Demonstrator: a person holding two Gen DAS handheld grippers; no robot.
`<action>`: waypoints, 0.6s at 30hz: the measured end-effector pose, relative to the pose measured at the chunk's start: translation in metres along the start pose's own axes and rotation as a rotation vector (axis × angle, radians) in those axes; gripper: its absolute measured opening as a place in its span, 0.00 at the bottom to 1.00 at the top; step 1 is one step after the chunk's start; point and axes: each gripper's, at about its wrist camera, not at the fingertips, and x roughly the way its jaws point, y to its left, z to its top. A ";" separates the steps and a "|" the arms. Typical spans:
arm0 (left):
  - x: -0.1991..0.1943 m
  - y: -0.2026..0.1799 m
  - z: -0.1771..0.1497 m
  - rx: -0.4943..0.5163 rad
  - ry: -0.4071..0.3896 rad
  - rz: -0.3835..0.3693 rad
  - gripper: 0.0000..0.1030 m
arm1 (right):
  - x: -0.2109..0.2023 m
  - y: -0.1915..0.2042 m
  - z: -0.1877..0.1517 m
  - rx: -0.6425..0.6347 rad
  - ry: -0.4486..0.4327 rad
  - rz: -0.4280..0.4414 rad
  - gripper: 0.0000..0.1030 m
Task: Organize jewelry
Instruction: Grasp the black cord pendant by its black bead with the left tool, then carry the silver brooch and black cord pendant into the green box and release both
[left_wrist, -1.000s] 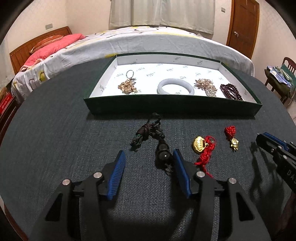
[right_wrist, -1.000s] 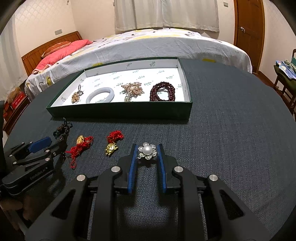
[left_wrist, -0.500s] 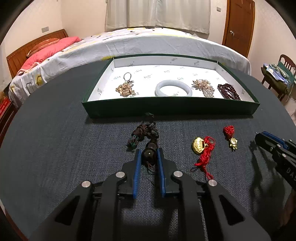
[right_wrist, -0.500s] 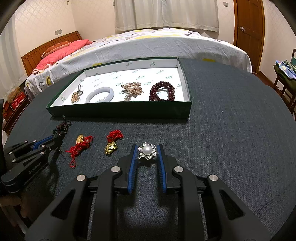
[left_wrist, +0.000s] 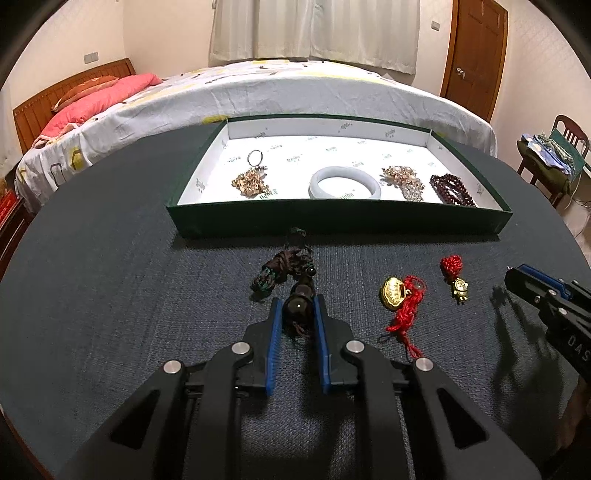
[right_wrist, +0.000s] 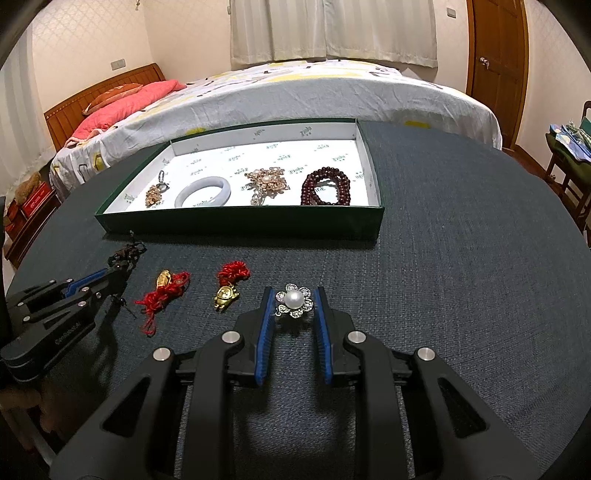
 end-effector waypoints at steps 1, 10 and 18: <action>-0.001 0.000 0.000 0.000 -0.003 0.000 0.17 | -0.001 0.000 0.000 0.001 -0.002 0.001 0.21; -0.018 -0.001 0.010 0.001 -0.061 -0.021 0.17 | -0.014 0.005 0.006 -0.004 -0.043 0.009 0.21; -0.035 -0.006 0.037 0.021 -0.147 -0.056 0.17 | -0.022 0.006 0.027 -0.014 -0.093 0.018 0.21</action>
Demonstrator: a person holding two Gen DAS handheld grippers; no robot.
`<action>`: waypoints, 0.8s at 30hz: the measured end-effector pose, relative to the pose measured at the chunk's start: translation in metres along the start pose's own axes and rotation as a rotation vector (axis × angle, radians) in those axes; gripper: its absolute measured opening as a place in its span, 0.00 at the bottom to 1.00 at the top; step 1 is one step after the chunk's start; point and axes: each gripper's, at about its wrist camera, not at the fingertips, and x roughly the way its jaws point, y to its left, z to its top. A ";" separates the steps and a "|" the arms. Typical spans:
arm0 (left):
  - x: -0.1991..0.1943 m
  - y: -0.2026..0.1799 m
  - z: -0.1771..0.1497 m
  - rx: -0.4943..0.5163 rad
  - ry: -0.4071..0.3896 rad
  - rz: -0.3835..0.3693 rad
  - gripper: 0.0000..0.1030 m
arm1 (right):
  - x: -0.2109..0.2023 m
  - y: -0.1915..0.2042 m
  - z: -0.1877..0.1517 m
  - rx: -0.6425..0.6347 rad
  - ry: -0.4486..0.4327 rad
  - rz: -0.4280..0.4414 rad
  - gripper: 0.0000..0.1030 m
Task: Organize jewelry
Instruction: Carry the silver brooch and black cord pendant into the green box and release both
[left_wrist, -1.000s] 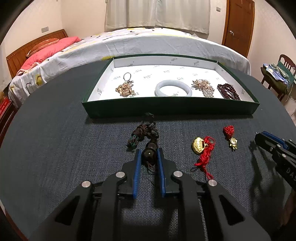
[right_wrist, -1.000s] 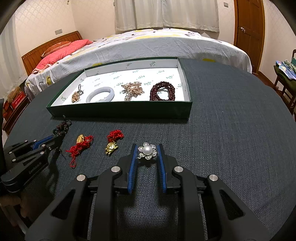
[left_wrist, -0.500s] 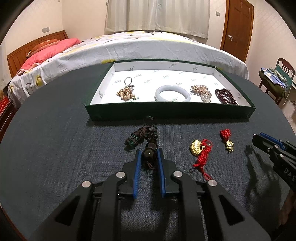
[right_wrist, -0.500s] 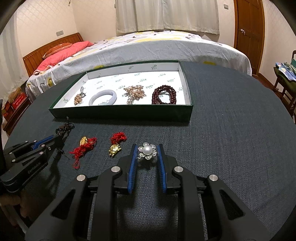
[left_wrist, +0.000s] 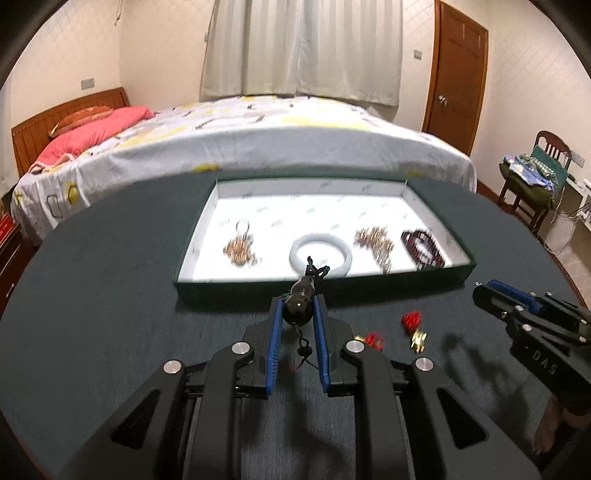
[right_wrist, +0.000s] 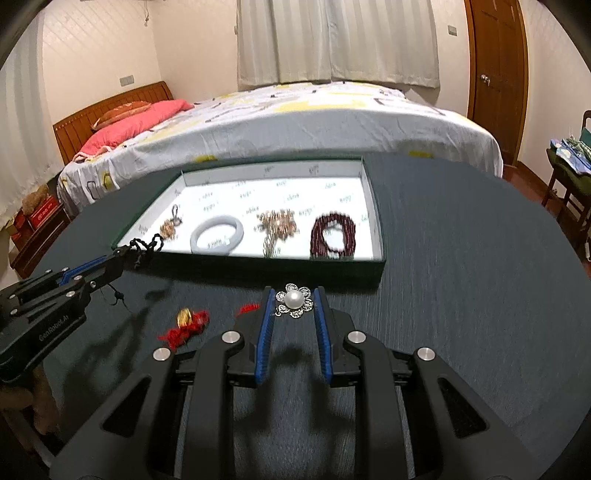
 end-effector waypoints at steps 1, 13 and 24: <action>0.000 0.000 0.003 0.002 -0.007 -0.002 0.17 | 0.000 0.000 0.004 -0.002 -0.008 0.001 0.21; 0.033 0.002 0.060 0.013 -0.085 -0.007 0.17 | 0.019 0.002 0.069 -0.028 -0.129 -0.001 0.21; 0.103 0.011 0.079 0.027 -0.001 0.023 0.17 | 0.088 -0.002 0.095 -0.030 -0.094 -0.012 0.21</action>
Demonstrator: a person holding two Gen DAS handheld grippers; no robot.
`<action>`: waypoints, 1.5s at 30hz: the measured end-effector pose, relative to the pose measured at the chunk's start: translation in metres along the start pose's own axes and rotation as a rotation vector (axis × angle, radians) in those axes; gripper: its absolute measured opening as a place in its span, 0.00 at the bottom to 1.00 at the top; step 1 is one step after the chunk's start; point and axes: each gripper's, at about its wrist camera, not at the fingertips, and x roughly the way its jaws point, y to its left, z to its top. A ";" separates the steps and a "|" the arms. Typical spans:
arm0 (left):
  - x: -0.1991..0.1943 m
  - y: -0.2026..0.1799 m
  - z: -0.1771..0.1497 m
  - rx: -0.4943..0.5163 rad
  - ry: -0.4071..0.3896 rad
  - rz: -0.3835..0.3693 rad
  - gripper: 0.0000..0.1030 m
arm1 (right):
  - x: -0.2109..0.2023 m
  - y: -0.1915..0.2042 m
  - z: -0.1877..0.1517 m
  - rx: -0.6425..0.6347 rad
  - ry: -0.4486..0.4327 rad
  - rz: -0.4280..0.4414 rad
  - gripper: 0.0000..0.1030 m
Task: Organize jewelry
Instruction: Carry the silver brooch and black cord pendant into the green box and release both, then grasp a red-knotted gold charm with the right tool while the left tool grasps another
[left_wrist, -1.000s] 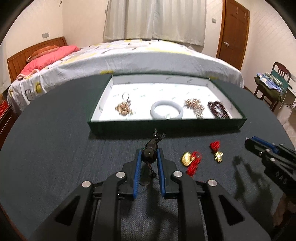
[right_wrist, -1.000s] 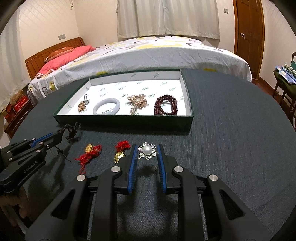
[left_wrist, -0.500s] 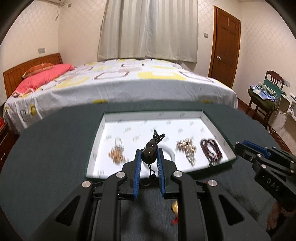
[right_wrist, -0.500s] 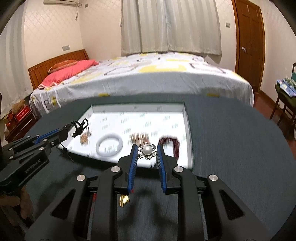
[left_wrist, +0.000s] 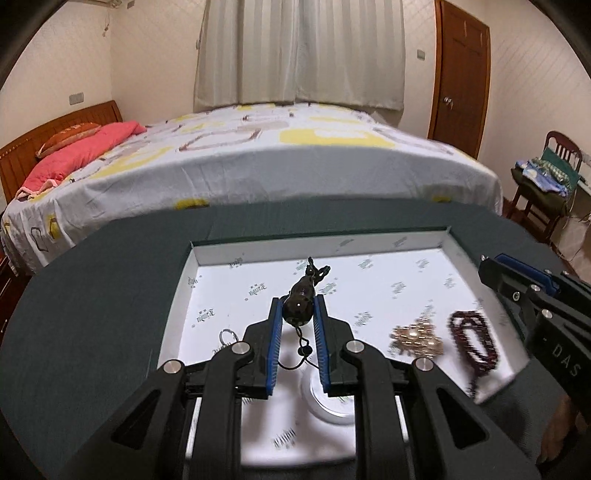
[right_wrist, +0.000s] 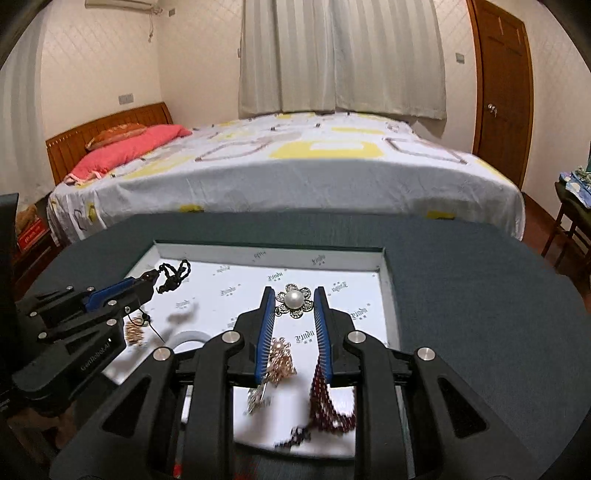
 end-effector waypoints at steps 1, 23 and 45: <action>0.004 0.002 0.000 -0.003 0.008 0.001 0.17 | 0.006 -0.001 -0.001 0.003 0.012 0.000 0.21; 0.047 0.013 -0.004 -0.014 0.127 0.011 0.18 | 0.070 -0.002 -0.002 0.025 0.181 -0.068 0.42; -0.039 0.018 -0.042 -0.131 -0.040 0.009 0.62 | -0.027 0.005 -0.038 0.077 0.046 -0.036 0.49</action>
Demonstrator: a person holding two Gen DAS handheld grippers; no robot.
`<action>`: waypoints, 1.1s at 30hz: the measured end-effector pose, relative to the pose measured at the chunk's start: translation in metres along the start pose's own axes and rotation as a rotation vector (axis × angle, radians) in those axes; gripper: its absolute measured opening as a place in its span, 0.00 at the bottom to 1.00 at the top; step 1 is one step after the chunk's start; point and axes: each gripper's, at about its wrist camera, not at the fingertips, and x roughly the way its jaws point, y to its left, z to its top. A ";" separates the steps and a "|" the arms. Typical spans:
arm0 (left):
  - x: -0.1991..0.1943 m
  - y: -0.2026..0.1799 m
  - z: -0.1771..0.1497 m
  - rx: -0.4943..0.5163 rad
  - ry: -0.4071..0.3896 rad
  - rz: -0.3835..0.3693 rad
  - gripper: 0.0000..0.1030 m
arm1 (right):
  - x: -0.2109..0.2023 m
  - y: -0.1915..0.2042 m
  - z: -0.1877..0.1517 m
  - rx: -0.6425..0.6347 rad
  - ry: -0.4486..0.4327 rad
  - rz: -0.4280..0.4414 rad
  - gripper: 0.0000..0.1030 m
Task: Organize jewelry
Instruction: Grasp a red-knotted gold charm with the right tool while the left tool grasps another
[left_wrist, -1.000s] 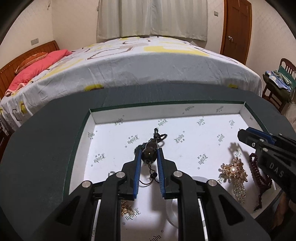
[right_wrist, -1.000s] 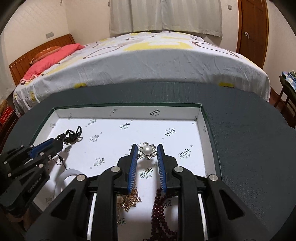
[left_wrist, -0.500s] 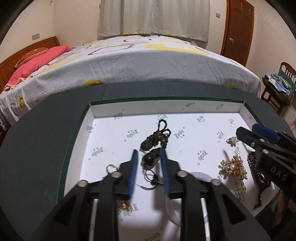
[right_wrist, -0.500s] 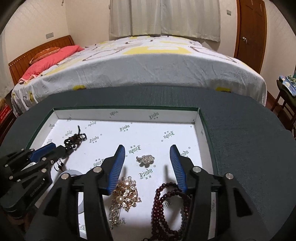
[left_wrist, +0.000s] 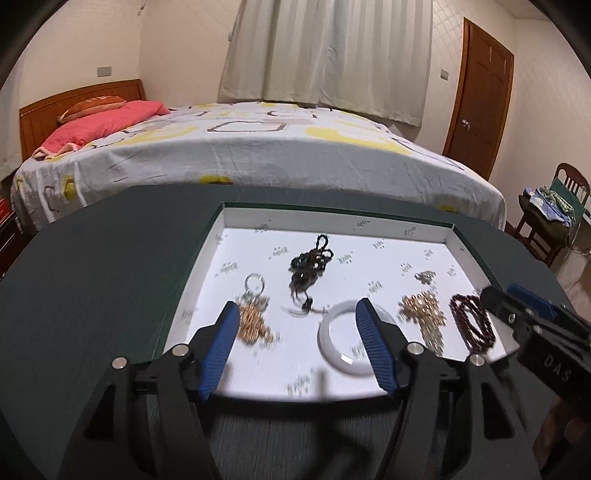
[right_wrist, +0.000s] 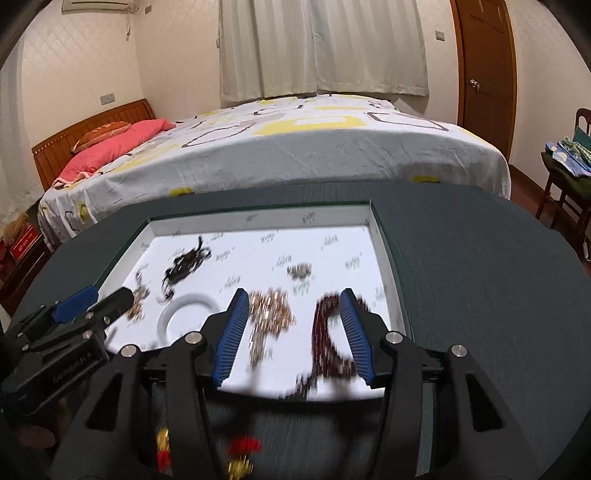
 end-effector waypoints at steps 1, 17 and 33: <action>-0.005 0.000 -0.003 -0.002 -0.004 0.003 0.62 | -0.004 0.000 -0.004 0.002 0.003 0.001 0.49; -0.048 -0.003 -0.059 0.007 0.032 0.049 0.62 | -0.030 0.028 -0.074 -0.037 0.123 0.020 0.48; -0.049 -0.001 -0.067 0.000 0.052 0.060 0.62 | -0.015 0.036 -0.078 -0.088 0.212 -0.026 0.15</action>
